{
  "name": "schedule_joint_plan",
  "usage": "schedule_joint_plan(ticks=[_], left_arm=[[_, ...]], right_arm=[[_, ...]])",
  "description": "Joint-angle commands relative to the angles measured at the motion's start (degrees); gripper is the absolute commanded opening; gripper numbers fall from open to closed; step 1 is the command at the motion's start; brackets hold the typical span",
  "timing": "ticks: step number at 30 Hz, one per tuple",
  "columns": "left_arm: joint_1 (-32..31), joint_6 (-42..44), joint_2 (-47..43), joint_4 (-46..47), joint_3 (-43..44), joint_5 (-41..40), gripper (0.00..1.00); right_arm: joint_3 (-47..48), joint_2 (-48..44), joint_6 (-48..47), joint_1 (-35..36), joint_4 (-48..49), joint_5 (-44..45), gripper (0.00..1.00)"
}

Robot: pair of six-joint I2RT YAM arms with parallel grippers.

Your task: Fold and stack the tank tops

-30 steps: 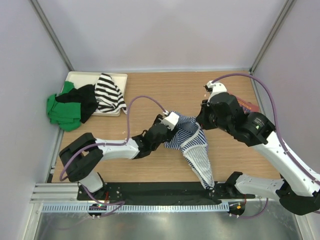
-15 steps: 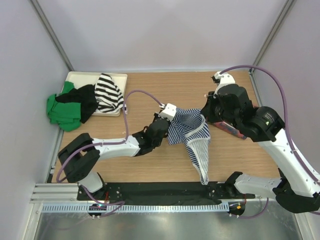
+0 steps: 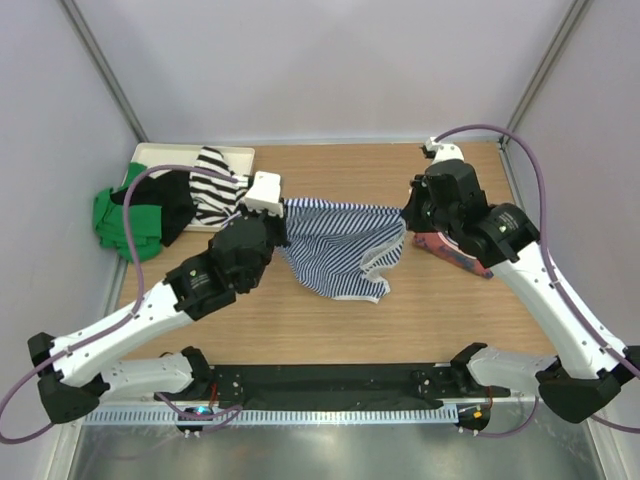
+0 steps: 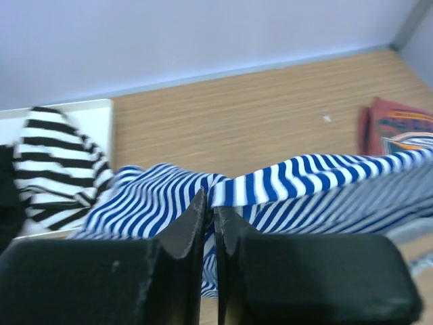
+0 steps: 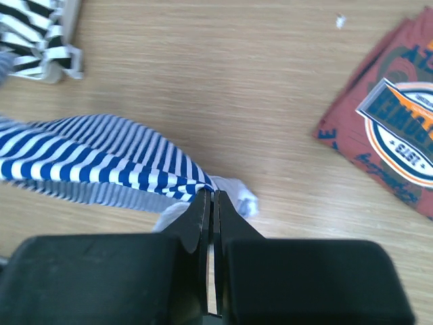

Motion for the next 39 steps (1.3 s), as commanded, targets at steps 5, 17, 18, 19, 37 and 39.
schedule_joint_plan(ticks=[5, 17, 18, 19, 37, 39], left_arm=[[-0.05, -18.46, 4.09, -9.47, -11.59, 16.43, 0.14], [0.04, -32.07, 2.44, -10.54, -19.24, 13.53, 0.28], [0.04, -33.48, 1.9, -10.18, -21.25, 13.53, 0.47], [0.12, -34.98, 1.46, -10.01, -22.23, 13.7, 0.58], [6.62, -47.73, 6.46, -7.29, -29.09, 32.07, 0.4], [7.68, -47.65, 7.26, -6.58, -29.27, 32.95, 0.4]], right_arm=[[-18.2, -4.73, 0.29, -11.35, 9.54, -4.21, 0.01], [-29.04, -7.37, 0.37, -13.03, 13.41, -7.38, 0.01], [-29.39, -7.54, 0.55, -13.21, 13.41, -7.64, 0.01], [-29.66, -7.81, 0.55, -13.12, 13.59, -7.73, 0.01], [-31.33, -8.69, 0.99, -13.12, 14.47, -9.93, 0.01], [-31.42, -8.78, 0.99, -13.12, 14.56, -9.84, 0.01]])
